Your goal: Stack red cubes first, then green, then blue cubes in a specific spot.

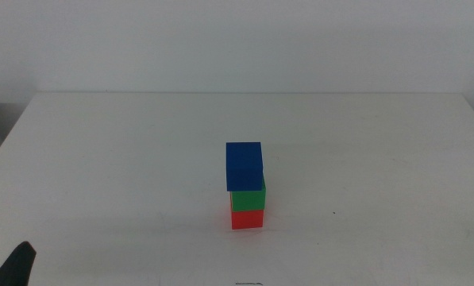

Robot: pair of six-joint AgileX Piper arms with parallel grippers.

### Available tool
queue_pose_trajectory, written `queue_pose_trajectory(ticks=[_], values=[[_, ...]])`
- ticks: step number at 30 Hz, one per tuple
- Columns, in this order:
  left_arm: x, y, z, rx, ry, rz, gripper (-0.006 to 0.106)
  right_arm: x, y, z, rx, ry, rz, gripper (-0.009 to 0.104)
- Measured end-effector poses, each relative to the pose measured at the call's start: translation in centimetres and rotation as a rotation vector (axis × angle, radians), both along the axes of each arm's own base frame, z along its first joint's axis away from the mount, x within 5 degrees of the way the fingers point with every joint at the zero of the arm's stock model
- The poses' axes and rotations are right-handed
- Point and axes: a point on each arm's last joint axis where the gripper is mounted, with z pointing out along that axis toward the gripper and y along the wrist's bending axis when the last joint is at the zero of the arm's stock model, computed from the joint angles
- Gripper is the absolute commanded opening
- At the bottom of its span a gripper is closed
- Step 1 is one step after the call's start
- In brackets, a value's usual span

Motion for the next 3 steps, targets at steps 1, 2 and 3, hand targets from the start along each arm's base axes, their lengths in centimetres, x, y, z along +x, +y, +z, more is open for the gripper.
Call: queue_pose_trajectory(ticks=[1,2,3], values=[[0.0,0.01,0.0,0.0,0.0,0.002,0.094,0.0,0.0,-0.03,0.0,0.001,0.0,0.091],[0.0,0.02,0.0,0.0,0.0,0.004,0.094,0.0,0.0,-0.03,0.0,0.001,0.0,0.091],[0.0,0.04,0.0,0.0,0.0,0.007,0.094,0.0,0.0,-0.03,0.0,0.001,0.0,0.091]])
